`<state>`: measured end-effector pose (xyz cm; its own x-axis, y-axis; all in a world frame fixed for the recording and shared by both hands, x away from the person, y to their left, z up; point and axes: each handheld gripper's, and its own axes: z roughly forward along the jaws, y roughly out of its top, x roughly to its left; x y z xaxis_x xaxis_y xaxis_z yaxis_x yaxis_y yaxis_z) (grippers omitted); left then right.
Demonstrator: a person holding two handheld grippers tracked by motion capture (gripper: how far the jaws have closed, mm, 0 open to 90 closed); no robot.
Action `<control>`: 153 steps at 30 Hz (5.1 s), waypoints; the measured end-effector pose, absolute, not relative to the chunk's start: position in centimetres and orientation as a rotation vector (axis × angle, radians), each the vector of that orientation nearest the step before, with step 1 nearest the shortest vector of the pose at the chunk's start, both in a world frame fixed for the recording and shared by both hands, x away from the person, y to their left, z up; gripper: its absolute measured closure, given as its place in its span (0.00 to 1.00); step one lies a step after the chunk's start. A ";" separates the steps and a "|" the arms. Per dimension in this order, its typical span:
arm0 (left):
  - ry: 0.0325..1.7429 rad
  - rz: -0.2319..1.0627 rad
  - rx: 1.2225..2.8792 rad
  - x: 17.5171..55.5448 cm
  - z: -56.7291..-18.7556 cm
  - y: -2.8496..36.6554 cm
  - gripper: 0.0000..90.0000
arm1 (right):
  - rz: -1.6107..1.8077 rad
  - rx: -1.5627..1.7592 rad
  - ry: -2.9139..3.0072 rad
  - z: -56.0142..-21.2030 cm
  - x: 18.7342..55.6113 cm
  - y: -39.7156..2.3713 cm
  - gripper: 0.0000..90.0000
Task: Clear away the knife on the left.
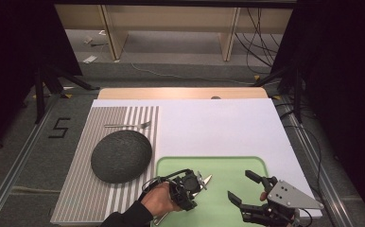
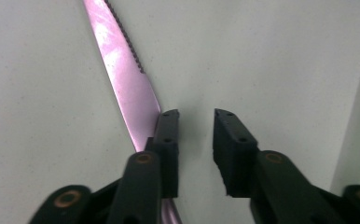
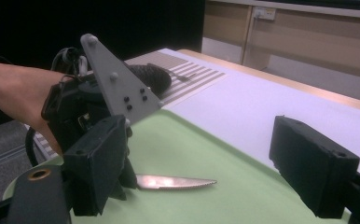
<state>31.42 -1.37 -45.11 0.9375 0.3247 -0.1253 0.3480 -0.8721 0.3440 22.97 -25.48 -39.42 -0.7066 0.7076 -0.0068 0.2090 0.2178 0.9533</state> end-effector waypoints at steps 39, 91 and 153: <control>0.678 0.021 2.701 33.1 -45.9 1.2 1.00 | 1.487 0.844 2.051 -39.4 22.9 -25.5 0.22; 0.809 -0.097 2.610 32.8 -45.0 5.0 0.64 | 1.494 0.837 2.051 -39.4 22.8 -25.4 0.23; 0.593 0.060 1.947 30.5 -41.0 10.0 0.23 | 1.506 0.836 2.047 -39.3 22.8 -25.5 0.22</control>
